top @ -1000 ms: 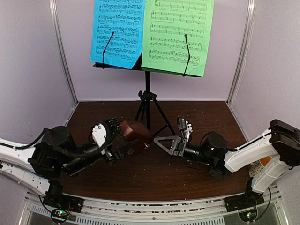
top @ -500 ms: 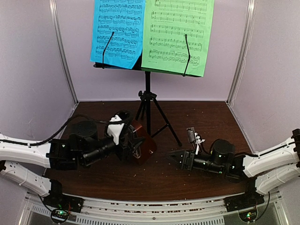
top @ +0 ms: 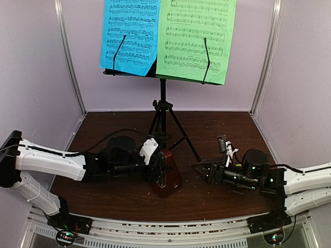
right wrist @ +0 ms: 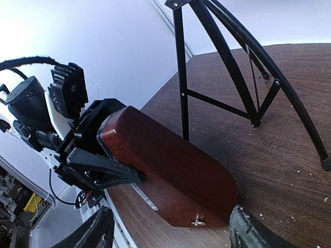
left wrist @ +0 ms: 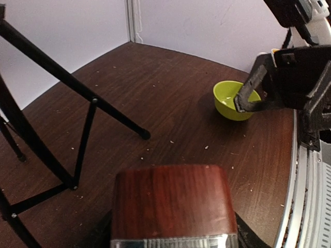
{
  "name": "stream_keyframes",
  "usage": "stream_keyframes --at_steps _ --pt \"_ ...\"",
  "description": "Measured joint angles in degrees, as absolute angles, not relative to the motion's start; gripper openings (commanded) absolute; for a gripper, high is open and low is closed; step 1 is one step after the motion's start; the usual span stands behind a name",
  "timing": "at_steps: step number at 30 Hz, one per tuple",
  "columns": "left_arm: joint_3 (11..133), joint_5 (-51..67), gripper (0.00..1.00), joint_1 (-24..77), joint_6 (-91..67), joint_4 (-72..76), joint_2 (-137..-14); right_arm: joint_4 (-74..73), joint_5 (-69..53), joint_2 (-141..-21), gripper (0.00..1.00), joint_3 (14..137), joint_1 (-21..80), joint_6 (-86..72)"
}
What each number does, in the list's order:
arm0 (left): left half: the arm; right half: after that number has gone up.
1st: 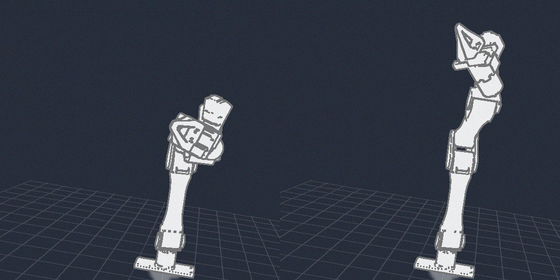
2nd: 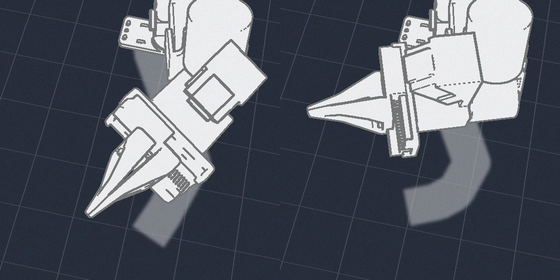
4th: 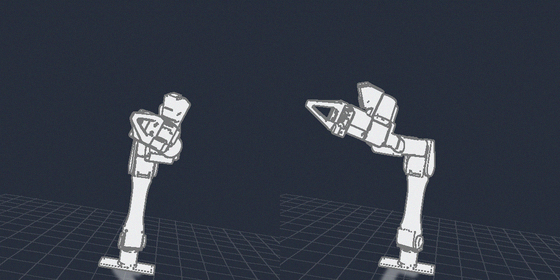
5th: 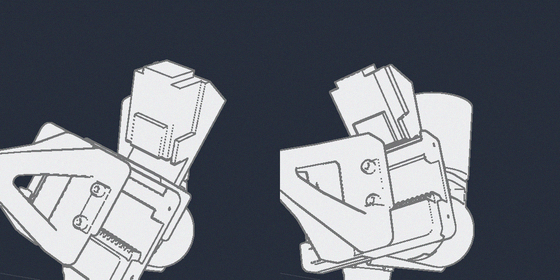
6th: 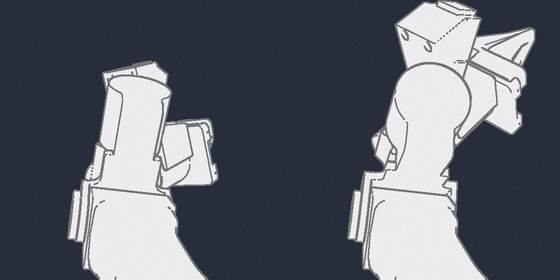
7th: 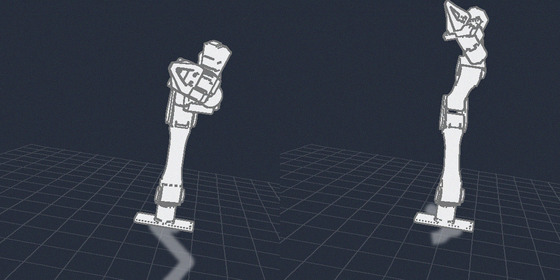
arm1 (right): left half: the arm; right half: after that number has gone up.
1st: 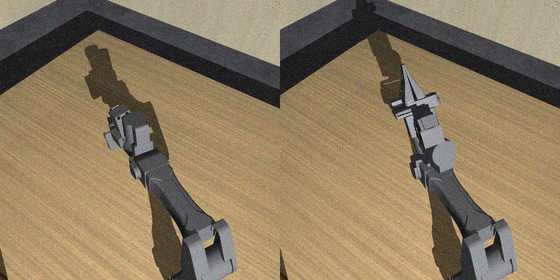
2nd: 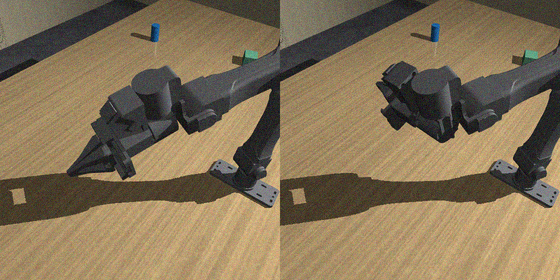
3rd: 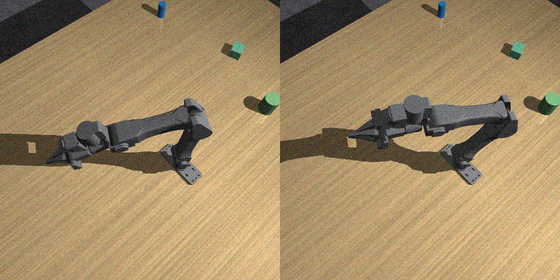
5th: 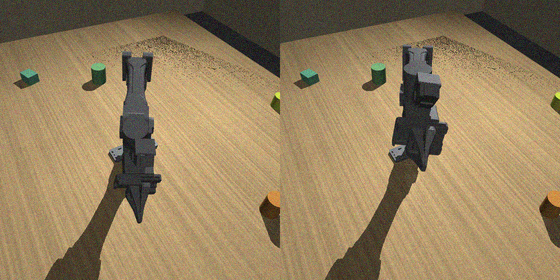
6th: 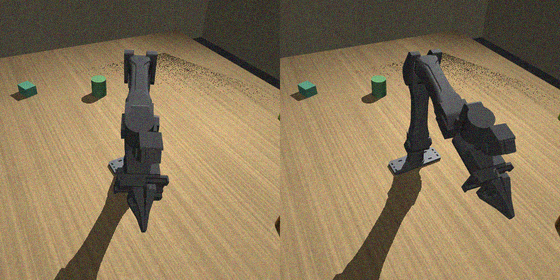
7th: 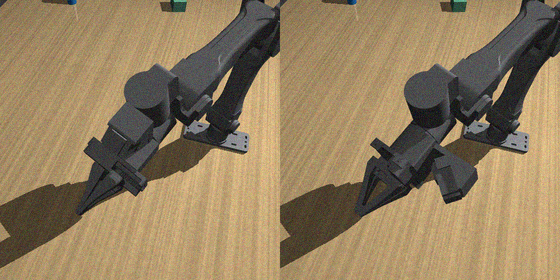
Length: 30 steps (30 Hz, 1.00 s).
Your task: Set up the instrument practice props
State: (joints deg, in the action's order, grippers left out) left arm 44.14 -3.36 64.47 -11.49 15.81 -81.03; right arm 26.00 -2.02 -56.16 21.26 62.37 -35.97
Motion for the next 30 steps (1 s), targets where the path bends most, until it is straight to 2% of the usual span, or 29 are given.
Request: stream_keyframes --at_steps 4,9,12,15,16,18,25,30 --pt "44.1 0.3 0.25 64.5 -11.2 17.3 -84.1 23.3 -1.4 -55.4 0.78 22.2 62.3 -34.9" --pt "44.1 3.6 0.42 64.4 -9.9 18.6 -86.1 21.5 -1.4 -55.1 0.78 23.4 62.3 -34.1" --pt "44.2 4.8 0.60 64.4 -8.6 18.8 -86.3 20.3 -1.4 -55.1 0.77 24.7 62.3 -33.6" --pt "44.2 5.7 0.92 64.4 -7.8 18.8 -86.3 19.0 -1.5 -56.2 0.75 27.3 62.3 -33.3" --pt "44.1 6.0 0.96 64.4 -7.4 18.8 -86.2 18.8 -1.5 -57.0 0.75 28.6 62.3 -33.2" --pt "44.1 6.3 0.97 64.4 -7.2 19.4 -85.2 18.6 -1.8 -58.5 0.75 30.6 62.3 -33.2" --pt "39.9 4.8 0.92 64.4 -8.3 22.0 -76.4 18.2 -3.9 -63.8 0.74 34.6 62.3 -33.7" --pt "37.8 3.6 0.86 64.4 -9.6 22.5 -74.5 18.2 -6.3 -69.2 0.71 37.3 62.3 -34.9"
